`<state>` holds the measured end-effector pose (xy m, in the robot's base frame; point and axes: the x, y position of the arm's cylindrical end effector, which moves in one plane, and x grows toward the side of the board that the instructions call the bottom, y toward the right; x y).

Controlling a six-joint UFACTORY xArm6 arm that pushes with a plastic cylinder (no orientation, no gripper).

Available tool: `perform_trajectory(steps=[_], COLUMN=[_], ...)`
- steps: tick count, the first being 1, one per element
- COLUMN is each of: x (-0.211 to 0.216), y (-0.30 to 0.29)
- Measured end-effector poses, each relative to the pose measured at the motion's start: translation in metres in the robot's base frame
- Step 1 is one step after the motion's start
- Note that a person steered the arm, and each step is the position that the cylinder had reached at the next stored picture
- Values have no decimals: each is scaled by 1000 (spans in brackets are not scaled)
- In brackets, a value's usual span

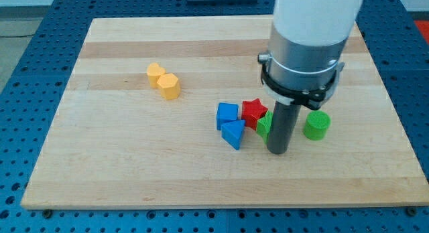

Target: Push the blue triangle into the red star

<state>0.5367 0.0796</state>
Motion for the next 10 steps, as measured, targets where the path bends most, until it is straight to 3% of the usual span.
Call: perform_trajectory(steps=[2, 3, 4, 5, 6, 10], x=[16, 49, 58, 54, 35, -3], y=[45, 30, -27, -75, -86, -49])
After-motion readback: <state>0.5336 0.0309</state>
